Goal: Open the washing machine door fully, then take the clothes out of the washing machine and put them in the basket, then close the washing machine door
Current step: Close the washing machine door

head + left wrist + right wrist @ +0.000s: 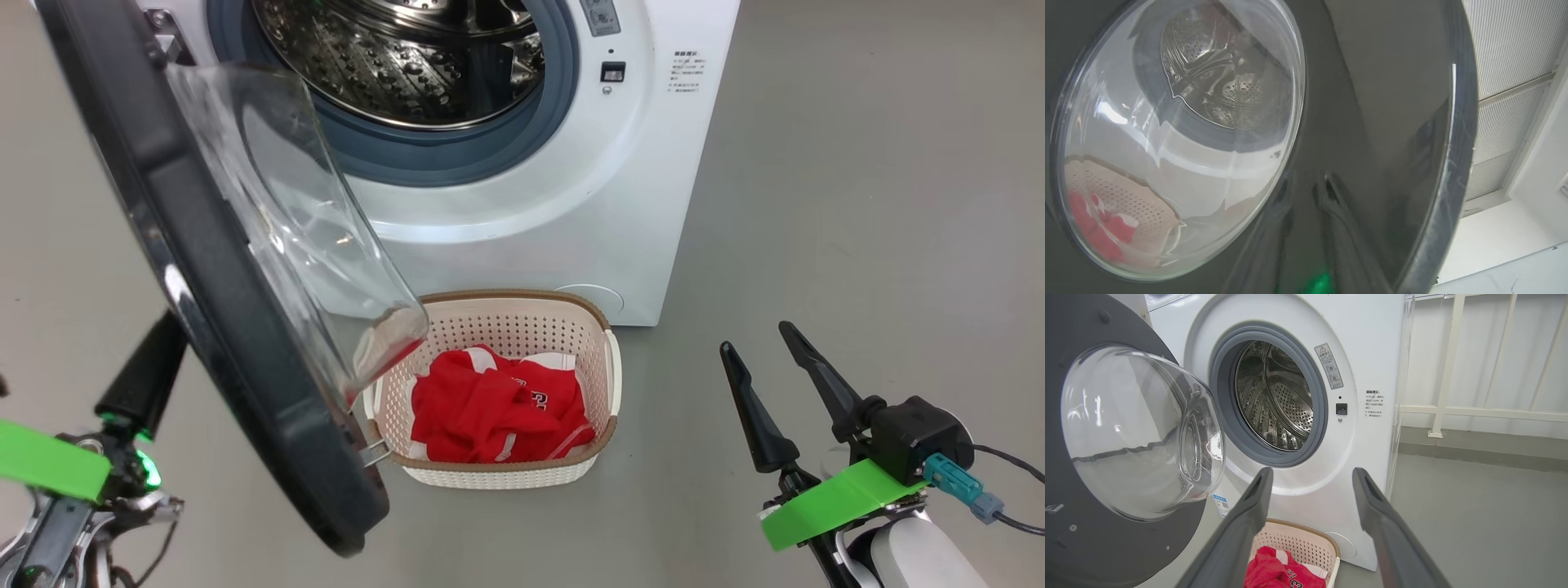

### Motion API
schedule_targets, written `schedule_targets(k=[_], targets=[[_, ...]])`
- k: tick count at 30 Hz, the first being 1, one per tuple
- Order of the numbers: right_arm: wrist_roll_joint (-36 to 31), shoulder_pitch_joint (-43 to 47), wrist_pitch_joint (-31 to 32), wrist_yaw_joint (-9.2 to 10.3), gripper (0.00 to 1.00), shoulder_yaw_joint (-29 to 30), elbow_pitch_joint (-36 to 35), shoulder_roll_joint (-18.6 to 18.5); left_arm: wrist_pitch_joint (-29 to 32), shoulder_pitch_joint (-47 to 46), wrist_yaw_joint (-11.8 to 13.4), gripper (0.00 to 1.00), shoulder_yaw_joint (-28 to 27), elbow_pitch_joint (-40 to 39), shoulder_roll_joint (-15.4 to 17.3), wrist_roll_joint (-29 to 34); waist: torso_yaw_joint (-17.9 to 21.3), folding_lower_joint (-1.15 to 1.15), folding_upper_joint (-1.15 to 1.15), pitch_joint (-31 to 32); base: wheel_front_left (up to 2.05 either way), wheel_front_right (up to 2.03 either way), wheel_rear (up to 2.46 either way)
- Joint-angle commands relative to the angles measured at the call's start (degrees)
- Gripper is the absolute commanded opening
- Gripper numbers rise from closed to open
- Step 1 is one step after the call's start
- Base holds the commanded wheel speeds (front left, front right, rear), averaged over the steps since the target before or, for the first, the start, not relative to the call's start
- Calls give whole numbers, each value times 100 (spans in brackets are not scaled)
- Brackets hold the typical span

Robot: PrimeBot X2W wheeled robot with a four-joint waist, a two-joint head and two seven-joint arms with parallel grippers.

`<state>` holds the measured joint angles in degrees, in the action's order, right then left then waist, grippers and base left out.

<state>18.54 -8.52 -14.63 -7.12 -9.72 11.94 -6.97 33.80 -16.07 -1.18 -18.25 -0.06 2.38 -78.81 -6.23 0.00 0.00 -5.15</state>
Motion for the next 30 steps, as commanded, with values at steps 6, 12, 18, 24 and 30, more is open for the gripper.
schedule_targets(k=[6,12,18,24,30], targets=[[64,-133,-37,-36,100,-80,-145,19,-961,233,-519,100,-4,-109,512,1345,-81,0,0,56,0,0,0],[75,-100,-37,-36,100,-110,-135,27,-2394,510,-626,100,615,-227,1006,2643,-139,0,0,113,0,0,0],[86,-63,-37,-36,100,-131,-135,21,-4112,821,-629,100,1344,156,1581,4017,-180,0,0,167,0,0,0],[92,-14,-37,-36,100,-150,-147,31,-4843,899,-577,100,1525,623,1555,5109,-185,0,0,204,0,0,0],[110,10,-37,-36,100,-139,-167,46,-4877,1068,-518,100,1249,444,1153,5812,-168,0,0,199,0,0,0]])
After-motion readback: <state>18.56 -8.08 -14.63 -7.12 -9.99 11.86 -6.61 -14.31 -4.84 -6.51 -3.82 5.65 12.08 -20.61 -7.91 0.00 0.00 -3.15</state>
